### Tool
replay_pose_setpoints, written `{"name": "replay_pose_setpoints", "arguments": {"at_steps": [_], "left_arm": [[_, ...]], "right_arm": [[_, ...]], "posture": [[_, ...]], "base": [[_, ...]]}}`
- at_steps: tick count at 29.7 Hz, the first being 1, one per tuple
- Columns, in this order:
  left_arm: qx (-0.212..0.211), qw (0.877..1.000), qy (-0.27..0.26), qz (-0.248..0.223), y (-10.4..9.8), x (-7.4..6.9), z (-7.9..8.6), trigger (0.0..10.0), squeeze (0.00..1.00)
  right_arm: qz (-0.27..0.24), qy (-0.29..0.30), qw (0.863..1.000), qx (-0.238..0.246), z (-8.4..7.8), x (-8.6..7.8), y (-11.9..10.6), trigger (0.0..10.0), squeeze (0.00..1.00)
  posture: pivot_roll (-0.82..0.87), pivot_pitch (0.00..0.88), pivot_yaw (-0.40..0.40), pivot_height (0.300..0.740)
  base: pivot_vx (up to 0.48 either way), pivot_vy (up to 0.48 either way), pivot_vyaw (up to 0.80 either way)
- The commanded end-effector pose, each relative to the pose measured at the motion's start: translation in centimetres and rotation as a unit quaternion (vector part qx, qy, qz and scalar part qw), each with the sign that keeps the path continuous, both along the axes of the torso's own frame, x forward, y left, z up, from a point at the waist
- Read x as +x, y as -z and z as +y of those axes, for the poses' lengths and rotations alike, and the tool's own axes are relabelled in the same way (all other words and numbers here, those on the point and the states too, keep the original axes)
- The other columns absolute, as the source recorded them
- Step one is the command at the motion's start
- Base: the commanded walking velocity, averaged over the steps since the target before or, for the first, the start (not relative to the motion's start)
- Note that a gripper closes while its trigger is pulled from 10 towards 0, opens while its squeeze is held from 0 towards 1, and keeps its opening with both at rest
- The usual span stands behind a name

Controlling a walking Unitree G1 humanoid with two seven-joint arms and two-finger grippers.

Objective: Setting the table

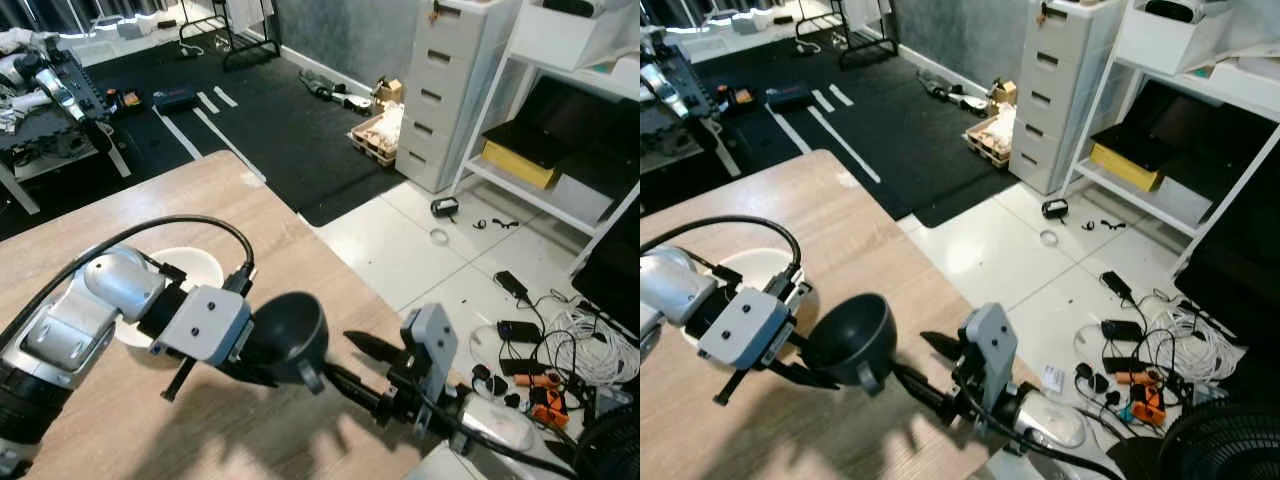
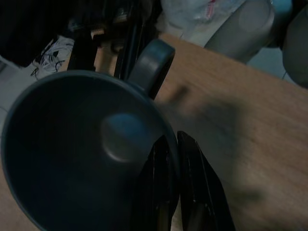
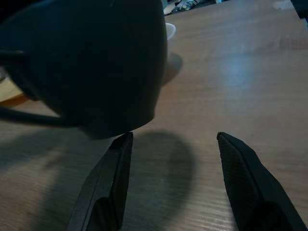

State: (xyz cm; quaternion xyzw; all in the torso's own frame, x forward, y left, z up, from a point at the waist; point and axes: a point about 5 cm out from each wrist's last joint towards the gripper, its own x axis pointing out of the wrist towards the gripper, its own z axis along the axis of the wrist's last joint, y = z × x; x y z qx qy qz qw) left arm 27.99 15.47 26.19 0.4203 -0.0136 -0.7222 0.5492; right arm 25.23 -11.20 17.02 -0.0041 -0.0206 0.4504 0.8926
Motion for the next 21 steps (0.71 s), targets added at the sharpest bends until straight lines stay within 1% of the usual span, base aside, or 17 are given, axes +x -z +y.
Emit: {"name": "replay_pose_setpoints", "arguments": {"at_steps": [1,3,7,11,13,17,19,20,21], "left_arm": [[0.025,1.000,-0.002,0.009,0.4,0.0,0.6,10.0,0.00],[0.034,0.999,-0.016,0.005,-0.3,0.1,1.6,10.0,0.00],[0.036,0.999,-0.024,0.003,-0.6,0.2,2.0,10.0,0.00],[0.035,0.999,-0.033,-0.003,-0.8,0.5,2.3,10.0,0.00],[0.034,0.999,-0.035,-0.004,-0.9,0.6,2.3,10.0,0.00],[0.032,0.999,-0.033,-0.005,-0.9,0.8,2.1,10.0,0.00],[0.030,0.999,-0.026,-0.005,-0.6,0.9,1.7,10.0,0.00],[0.030,0.999,-0.026,-0.005,-0.6,0.9,1.7,10.0,0.00],[0.028,0.999,-0.023,-0.004,-0.5,1.0,1.5,10.0,0.00]], "right_arm": [[-0.022,-0.032,0.999,0.017,0.8,-0.8,-1.2,10.0,0.00],[-0.023,-0.034,0.999,0.005,0.3,-1.0,-1.1,10.0,0.00],[-0.023,-0.032,0.999,0.002,-0.1,-1.0,-1.0,10.0,0.00],[-0.043,-0.034,0.998,0.011,0.1,-0.8,-2.2,10.0,0.00],[-0.045,-0.036,0.998,0.012,0.2,-0.8,-2.4,10.0,0.00],[-0.046,-0.044,0.998,0.018,0.7,-1.0,-2.6,10.0,0.00],[-0.045,-0.056,0.997,0.030,1.8,-1.1,-2.8,10.0,0.00],[-0.045,-0.056,0.997,0.030,1.8,-1.1,-2.8,10.0,0.00],[-0.045,-0.061,0.997,0.034,2.2,-1.2,-2.8,10.0,0.00]], "posture": [[0.12,0.183,0.197,0.740],[0.12,0.183,0.198,0.740],[0.13,0.184,0.195,0.740],[0.13,0.184,0.196,0.740],[0.13,0.184,0.196,0.740],[0.13,0.185,0.195,0.740],[0.13,0.185,0.197,0.740],[0.13,0.185,0.197,0.740],[0.13,0.185,0.197,0.740]], "base": [[0.000,0.000,0.00],[0.000,0.000,0.00],[0.000,0.000,0.00],[0.000,0.000,0.00],[0.000,0.000,0.00],[0.000,0.000,0.00],[0.000,0.000,0.00],[0.000,0.000,0.00],[0.000,0.000,0.00]]}}
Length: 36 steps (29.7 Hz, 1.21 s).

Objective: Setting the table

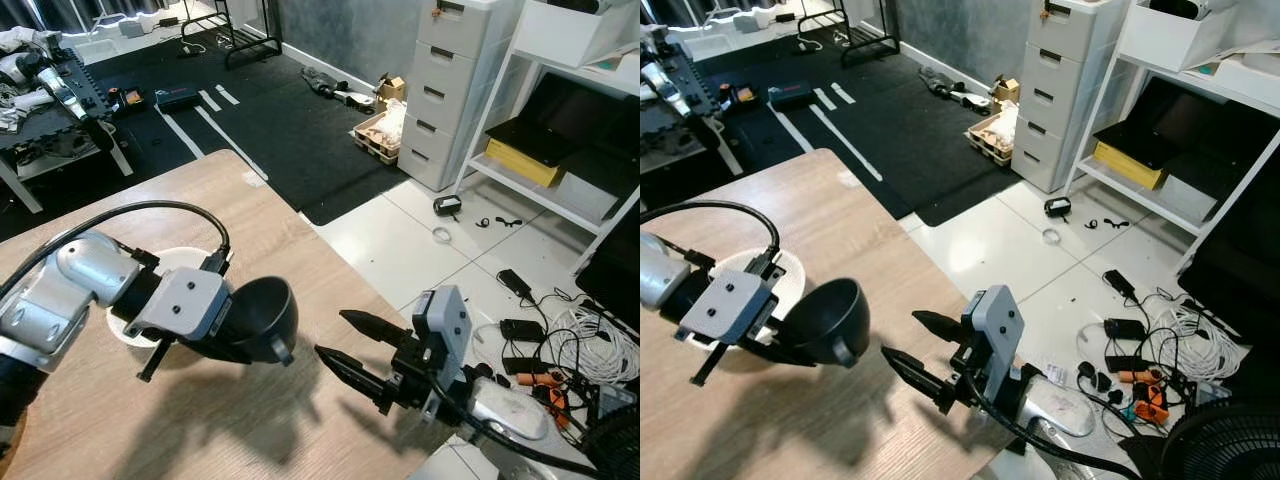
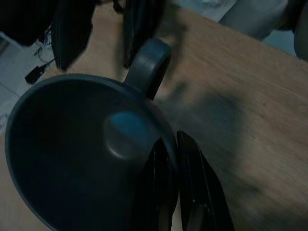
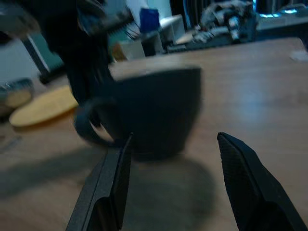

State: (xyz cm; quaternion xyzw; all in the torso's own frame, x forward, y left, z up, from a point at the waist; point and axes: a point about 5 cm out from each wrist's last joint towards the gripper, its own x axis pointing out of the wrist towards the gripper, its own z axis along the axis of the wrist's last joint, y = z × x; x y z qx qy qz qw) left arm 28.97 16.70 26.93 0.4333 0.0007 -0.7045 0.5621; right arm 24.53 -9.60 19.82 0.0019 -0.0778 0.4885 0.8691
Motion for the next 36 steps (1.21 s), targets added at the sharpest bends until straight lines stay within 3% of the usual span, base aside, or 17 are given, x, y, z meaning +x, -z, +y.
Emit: {"name": "replay_pose_setpoints", "arguments": {"at_steps": [1,8,16,17,20,27,36], "left_arm": [[0.015,1.000,0.004,0.005,0.3,0.0,0.2,10.0,0.00],[0.013,1.000,0.009,0.006,0.3,0.2,-0.2,10.0,0.00],[0.012,1.000,0.008,0.008,0.3,0.2,-0.1,10.0,0.00],[0.021,1.000,0.002,0.017,0.4,-0.2,0.6,10.0,0.00],[0.030,0.999,-0.003,0.027,0.8,-0.6,1.3,10.0,0.00],[0.033,0.999,-0.017,0.034,1.0,-0.5,1.8,10.0,0.00],[0.021,0.997,-0.046,0.054,0.7,0.8,2.0,10.0,0.00]], "right_arm": [[0.006,-0.021,1.000,0.006,0.9,-0.6,0.1,10.0,0.00],[0.015,-0.032,0.999,0.013,2.1,-0.8,0.6,10.0,0.00],[0.017,-0.028,0.999,0.008,2.4,-0.8,0.9,10.0,0.00],[0.018,-0.002,1.000,-0.005,1.2,-0.5,1.4,10.0,0.00],[0.013,0.020,1.000,-0.008,0.1,-0.1,1.2,10.0,0.00],[-0.003,0.032,0.999,-0.008,-0.9,0.0,0.3,10.0,0.00],[-0.018,-0.025,0.999,-0.013,1.0,-1.5,0.0,10.0,0.00]], "posture": [[0.13,0.185,0.197,0.740],[0.13,0.189,0.200,0.740],[0.13,0.193,0.200,0.740],[0.13,0.196,0.202,0.740],[0.13,0.196,0.202,0.740],[0.13,0.193,0.200,0.740],[0.12,0.185,0.215,0.740]], "base": [[0.000,0.000,0.00],[0.000,0.000,0.00],[0.000,0.000,0.00],[0.000,0.000,0.00],[0.000,0.000,0.00],[0.000,0.000,0.00],[0.000,0.000,0.00]]}}
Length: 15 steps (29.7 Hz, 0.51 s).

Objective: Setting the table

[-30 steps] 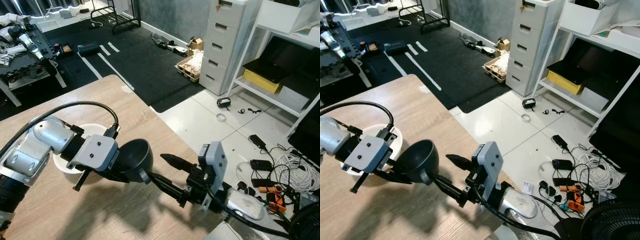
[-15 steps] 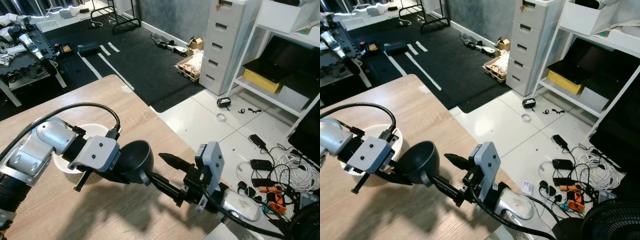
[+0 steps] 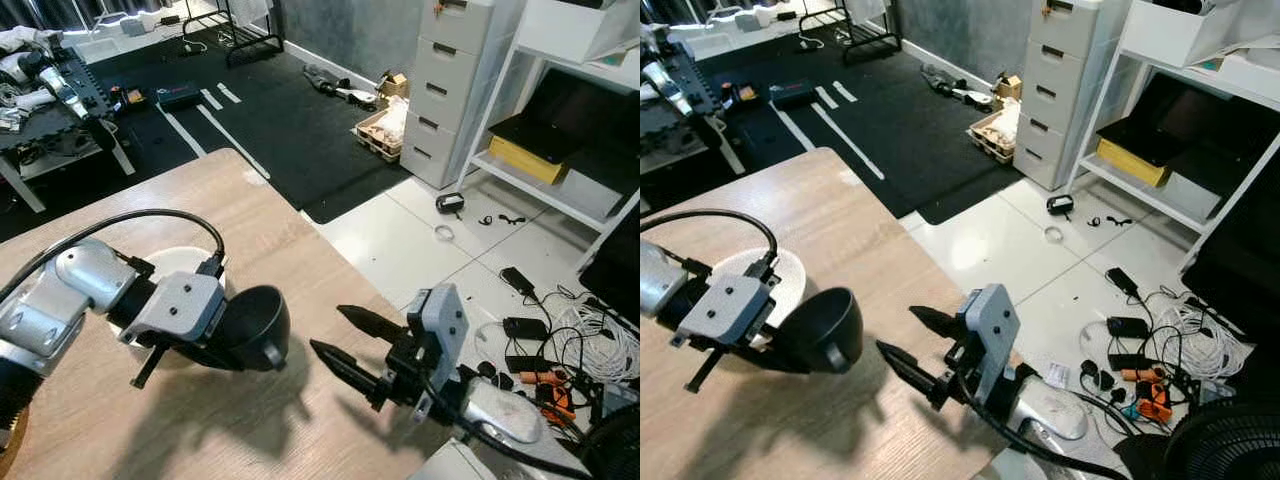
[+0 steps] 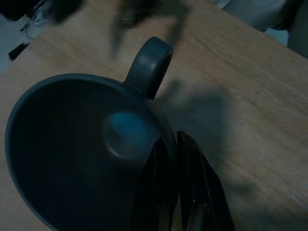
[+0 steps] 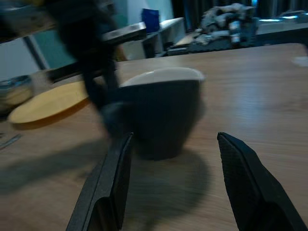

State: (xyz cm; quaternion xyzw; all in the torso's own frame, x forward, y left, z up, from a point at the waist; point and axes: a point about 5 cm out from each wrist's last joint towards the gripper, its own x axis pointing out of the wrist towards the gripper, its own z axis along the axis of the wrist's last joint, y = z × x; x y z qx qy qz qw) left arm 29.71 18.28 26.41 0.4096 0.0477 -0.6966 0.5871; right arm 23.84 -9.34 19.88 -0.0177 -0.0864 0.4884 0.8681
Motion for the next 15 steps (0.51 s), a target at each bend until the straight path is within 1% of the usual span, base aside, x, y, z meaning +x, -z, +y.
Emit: {"name": "replay_pose_setpoints", "arguments": {"at_steps": [1,9,15], "left_arm": [[0.011,1.000,-0.008,0.017,0.03,0.20,0.52,10.0,0.00],[0.010,1.000,-0.012,0.015,-0.15,0.42,0.62,10.0,0.00],[0.001,1.000,0.001,0.019,-0.01,0.30,-0.11,10.0,0.00]], "right_arm": [[-0.002,-0.033,0.999,-0.003,0.89,-1.02,0.04,10.0,0.00],[-0.002,-0.052,0.999,-0.011,1.23,-1.47,0.18,10.0,0.00],[-0.005,-0.043,0.999,-0.012,1.52,-1.13,0.31,10.0,0.00]], "posture": [[0.12,0.185,0.215,0.740],[0.13,0.180,0.217,0.740],[0.12,0.178,0.214,0.740]], "base": [[0.000,0.000,0.00],[0.000,0.000,0.00],[0.000,0.000,0.00]]}}
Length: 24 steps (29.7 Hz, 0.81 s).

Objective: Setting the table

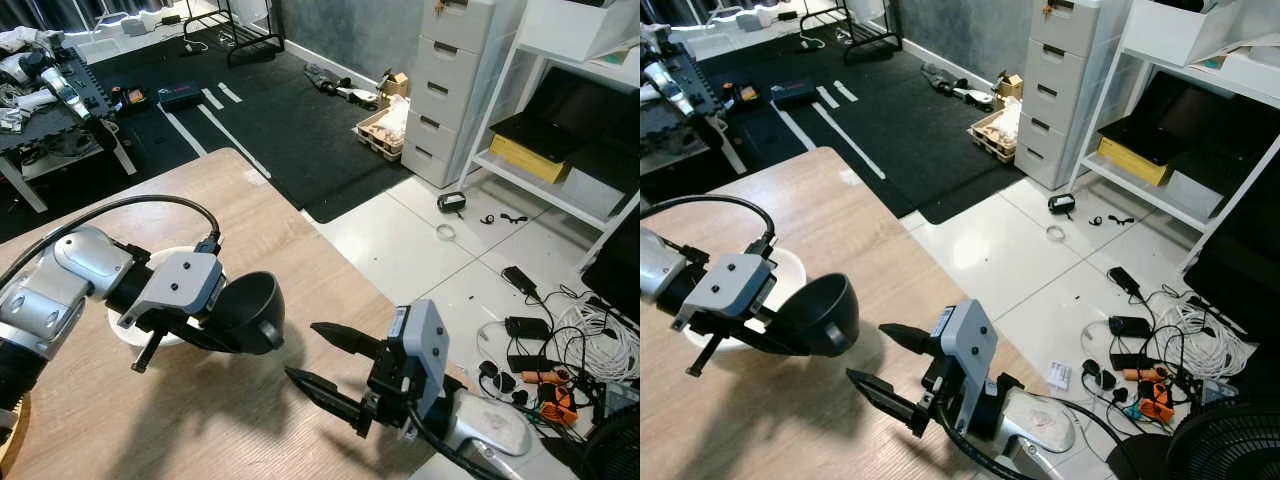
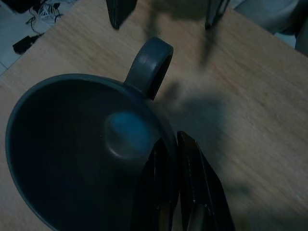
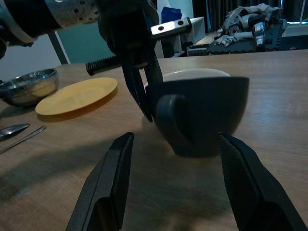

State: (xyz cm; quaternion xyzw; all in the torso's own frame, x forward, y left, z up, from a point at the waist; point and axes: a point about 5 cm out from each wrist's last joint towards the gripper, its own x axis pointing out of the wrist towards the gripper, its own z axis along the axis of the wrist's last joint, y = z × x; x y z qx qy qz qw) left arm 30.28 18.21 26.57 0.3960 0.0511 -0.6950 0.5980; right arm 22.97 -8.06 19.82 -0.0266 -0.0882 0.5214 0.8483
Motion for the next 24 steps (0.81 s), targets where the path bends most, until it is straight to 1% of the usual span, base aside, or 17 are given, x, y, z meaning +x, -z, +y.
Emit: {"name": "replay_pose_setpoints", "arguments": {"at_steps": [1,15,23,24], "left_arm": [[0.007,1.000,0.018,0.010,0.1,-0.2,-0.4,10.0,0.00],[-0.003,1.000,0.025,0.014,0.2,0.0,-1.1,10.0,0.00],[-0.010,0.999,0.029,0.015,0.1,0.2,-1.6,10.0,0.00],[-0.010,0.999,0.030,0.015,0.1,0.1,-1.6,10.0,0.00]], "right_arm": [[-0.002,0.003,1.000,0.001,0.3,0.0,0.1,10.0,0.00],[-0.007,0.016,1.000,0.005,0.7,0.5,0.1,10.0,0.00],[0.001,0.009,1.000,-0.003,1.6,0.3,1.0,10.0,0.00],[0.001,0.010,1.000,-0.003,1.7,0.3,1.0,9.0,0.00]], "posture": [[0.12,0.178,0.214,0.740],[0.12,0.182,0.214,0.740],[0.13,0.189,0.212,0.740],[0.13,0.190,0.213,0.740]], "base": [[0.000,0.000,0.00],[0.000,0.000,0.00],[0.000,0.000,0.00],[0.000,0.000,0.00]]}}
